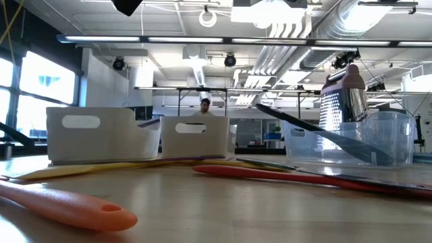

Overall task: Pick & Place Kitchen Items
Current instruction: Put the blue table knife into the left white bin

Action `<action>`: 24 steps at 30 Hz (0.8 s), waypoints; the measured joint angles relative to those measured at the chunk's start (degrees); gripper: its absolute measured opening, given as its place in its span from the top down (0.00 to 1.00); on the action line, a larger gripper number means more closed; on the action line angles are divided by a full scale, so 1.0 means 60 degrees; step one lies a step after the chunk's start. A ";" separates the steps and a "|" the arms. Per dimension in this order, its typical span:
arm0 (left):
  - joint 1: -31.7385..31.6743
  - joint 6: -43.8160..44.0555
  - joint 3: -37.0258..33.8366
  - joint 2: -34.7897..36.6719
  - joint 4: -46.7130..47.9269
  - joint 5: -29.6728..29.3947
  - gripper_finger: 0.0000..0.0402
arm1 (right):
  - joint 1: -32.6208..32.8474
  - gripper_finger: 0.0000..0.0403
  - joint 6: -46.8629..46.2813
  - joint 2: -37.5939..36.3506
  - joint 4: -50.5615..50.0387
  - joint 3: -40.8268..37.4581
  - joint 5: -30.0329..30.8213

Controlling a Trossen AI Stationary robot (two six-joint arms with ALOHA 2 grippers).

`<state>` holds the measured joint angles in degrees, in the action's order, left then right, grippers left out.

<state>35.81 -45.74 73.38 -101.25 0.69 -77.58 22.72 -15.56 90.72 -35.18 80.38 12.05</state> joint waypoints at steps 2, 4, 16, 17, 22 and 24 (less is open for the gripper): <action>-0.0022 0.0035 0.0000 0.0000 -0.0015 -0.0012 0.97 | 0.0000 0.90 0.0034 0.0000 -0.0021 0.0000 0.0068; -0.0022 0.0063 0.0000 0.0000 -0.0035 -0.0026 0.98 | 0.0000 0.89 0.0068 0.0000 -0.0006 0.0000 0.0078; -0.0033 0.0522 0.0055 0.0029 -0.0525 -0.0142 0.98 | -0.0090 0.85 0.0152 0.0040 0.0710 -0.0007 -0.0121; -0.0033 0.0556 0.0055 0.0029 -0.0522 -0.0159 0.98 | -0.0097 0.84 0.0114 0.0040 0.0788 -0.0007 -0.0116; -0.0043 0.0731 0.0051 0.0029 -0.0438 -0.0148 0.98 | -0.0118 0.81 0.0405 0.0031 0.0994 -0.0007 -0.0021; -0.0040 0.0737 0.0051 0.0029 -0.0421 -0.0140 0.99 | -0.0117 0.79 0.0945 -0.0028 0.0977 -0.0007 -0.0066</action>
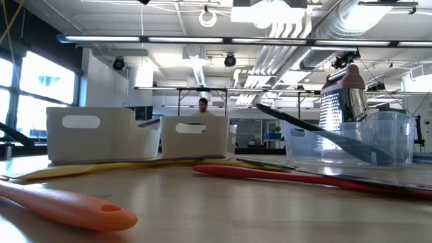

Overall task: Pick & Place Kitchen Items
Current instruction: Put the blue table knife into the left white bin

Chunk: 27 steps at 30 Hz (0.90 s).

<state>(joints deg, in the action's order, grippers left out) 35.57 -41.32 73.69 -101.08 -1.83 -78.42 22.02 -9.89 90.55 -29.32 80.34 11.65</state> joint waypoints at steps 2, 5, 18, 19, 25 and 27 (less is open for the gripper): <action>0.0007 0.0020 -0.0007 0.0000 0.0026 0.0013 0.99 | 0.0000 0.79 0.0375 -0.0061 0.0029 0.0000 0.0006; 0.0007 0.0172 -0.0007 -0.0001 0.0058 -0.0021 0.99 | 0.0000 0.79 0.0430 -0.0150 -0.0015 0.0000 0.0041; 0.0007 0.0783 -0.0018 -0.0004 0.0337 -0.0398 0.99 | 0.0166 0.79 0.0223 -0.1163 -0.0821 0.0000 0.0510; 0.0007 0.1056 -0.0018 -0.0004 0.0335 -0.0505 0.99 | 0.0206 0.79 0.0124 -0.1271 -0.0919 0.0000 0.0650; 0.0011 0.2627 -0.0028 0.0286 0.0391 -0.1558 0.99 | 0.0560 0.79 -0.0875 -0.1831 -0.1174 0.0011 0.1102; 0.0007 0.3239 -0.0032 0.0545 0.0323 -0.1790 0.99 | 0.0755 0.79 -0.1119 -0.1985 -0.1301 0.0011 0.1034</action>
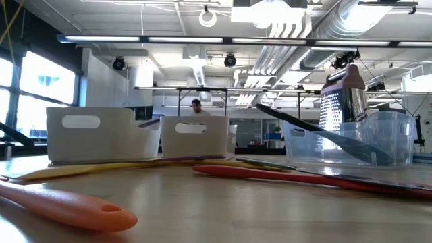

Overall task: Pick & Place Kitchen Items
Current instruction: Put the blue table knife into the left white bin

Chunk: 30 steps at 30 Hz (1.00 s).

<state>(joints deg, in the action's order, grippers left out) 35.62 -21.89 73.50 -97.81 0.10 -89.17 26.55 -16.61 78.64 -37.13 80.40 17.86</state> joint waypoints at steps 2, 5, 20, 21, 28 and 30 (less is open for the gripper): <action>0.0000 0.0594 0.0011 0.0328 -0.0028 -0.0239 0.99 | 0.0207 0.79 -0.0238 -0.0095 0.0058 0.0000 -0.0047; -0.0003 0.1159 0.0013 0.0681 0.0015 -0.0204 0.99 | 0.0520 0.79 -0.0301 -0.0143 0.0077 -0.0004 -0.0023; -0.0721 1.6981 -0.0008 0.4127 1.2535 0.4318 0.99 | 0.2520 0.79 -0.1270 -0.0088 0.0064 -0.0015 0.0681; -0.0848 1.8049 -0.0044 0.4143 1.3614 0.4788 0.99 | 0.2638 0.79 -0.1266 -0.0088 0.0066 -0.0015 0.0805; -0.0872 2.0487 -0.1779 0.4357 1.3917 0.4056 0.99 | 0.3113 0.79 -0.1322 -0.0081 0.0195 -0.0290 0.1982; -0.0879 2.0670 -0.2632 0.4484 1.2998 0.3479 0.99 | 0.3157 0.79 -0.1461 -0.0077 0.0275 -0.0485 0.2147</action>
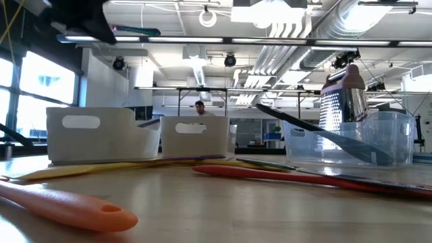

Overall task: Pick & Place Kitchen Items
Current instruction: Put the blue table knife into the left white bin

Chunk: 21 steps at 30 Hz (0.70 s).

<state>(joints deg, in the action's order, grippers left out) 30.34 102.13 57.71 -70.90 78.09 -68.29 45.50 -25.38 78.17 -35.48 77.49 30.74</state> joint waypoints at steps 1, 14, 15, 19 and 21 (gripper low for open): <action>0.0003 0.0017 -0.0466 0.0047 -0.0519 -0.0262 0.99 | 0.0000 0.79 -0.0050 0.0000 0.0047 -0.0094 0.0041; 0.0326 0.0008 -0.5038 0.0763 -0.6888 -0.1748 0.99 | -0.0097 0.79 0.0015 0.0007 0.0557 -0.0604 0.0146; 0.0326 -0.0129 -0.5241 0.0752 -0.7271 -0.1748 0.99 | -0.0120 0.79 0.0017 0.0007 0.0564 -0.0604 0.0146; 0.0326 -0.1364 -0.5659 0.0762 -0.8778 -0.1574 0.99 | -0.0269 0.79 0.0017 0.0007 0.0609 -0.0604 0.0139; 0.0326 -0.2537 -0.5711 0.0762 -0.9626 -0.1550 0.99 | -0.0355 0.79 0.0017 0.0007 0.0610 -0.0604 0.0128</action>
<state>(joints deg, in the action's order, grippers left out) 32.29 86.91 23.44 -66.32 20.33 -77.60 43.36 -25.28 78.22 -31.82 73.87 31.51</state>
